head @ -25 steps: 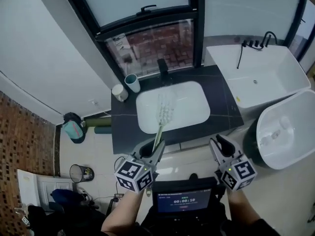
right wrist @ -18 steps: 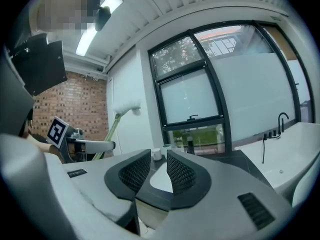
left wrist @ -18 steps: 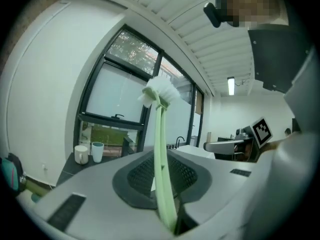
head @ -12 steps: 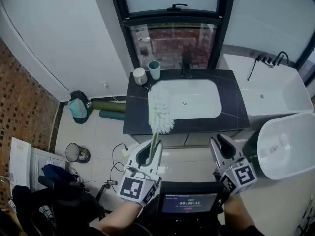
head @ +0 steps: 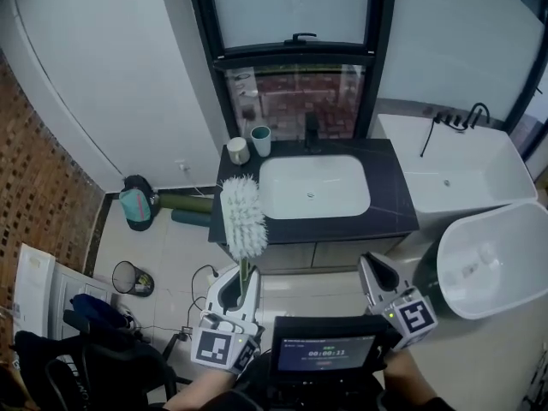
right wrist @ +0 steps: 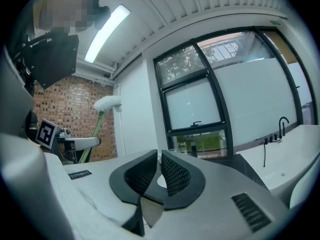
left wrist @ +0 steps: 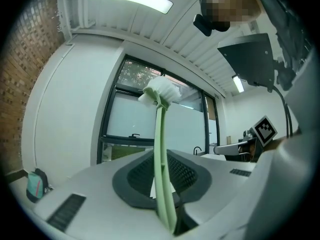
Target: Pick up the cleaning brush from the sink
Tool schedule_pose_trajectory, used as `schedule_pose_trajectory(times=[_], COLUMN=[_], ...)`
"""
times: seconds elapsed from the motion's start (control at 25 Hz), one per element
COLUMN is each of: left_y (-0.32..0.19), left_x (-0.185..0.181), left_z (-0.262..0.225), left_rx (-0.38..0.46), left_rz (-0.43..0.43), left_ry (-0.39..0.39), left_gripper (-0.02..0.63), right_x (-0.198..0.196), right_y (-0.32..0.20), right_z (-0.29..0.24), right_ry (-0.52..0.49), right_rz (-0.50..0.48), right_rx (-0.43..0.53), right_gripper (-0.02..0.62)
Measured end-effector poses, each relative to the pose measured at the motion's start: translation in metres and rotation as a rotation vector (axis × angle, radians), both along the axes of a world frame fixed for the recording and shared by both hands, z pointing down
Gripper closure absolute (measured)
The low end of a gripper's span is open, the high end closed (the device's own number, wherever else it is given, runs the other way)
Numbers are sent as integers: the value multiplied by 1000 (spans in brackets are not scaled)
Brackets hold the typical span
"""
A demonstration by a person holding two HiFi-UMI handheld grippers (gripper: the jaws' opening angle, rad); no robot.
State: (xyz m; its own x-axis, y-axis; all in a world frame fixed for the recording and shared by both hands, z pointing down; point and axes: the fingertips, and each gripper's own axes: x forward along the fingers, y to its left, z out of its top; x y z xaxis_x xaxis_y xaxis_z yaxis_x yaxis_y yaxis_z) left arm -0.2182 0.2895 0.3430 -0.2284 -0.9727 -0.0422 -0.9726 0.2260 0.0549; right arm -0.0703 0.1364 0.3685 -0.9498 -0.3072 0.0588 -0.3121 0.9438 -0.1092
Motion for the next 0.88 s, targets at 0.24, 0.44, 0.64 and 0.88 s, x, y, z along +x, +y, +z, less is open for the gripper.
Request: schedule_pose_trajectory(times=[0.24,0.44,0.64,0.88], left_y=[-3,-6,-7,-9], left_x=[23,30,28,37], left_z=[4,-1,-3,2], left_rx=[9,0,10,-4], left_rz=[23,23,31,23], left_ry=[8,8,-8,2], left_gripper=[546,545,545,545], right_x=[19,27,29,35], right_y=[1,3,5,3], right_z=[1,-4,-12,-12], right_ry=[2,-1,3,-3], right_rz=[24,34,40,42], right_rx=[2,22,48,55], right_gripper=[592,592,592,592])
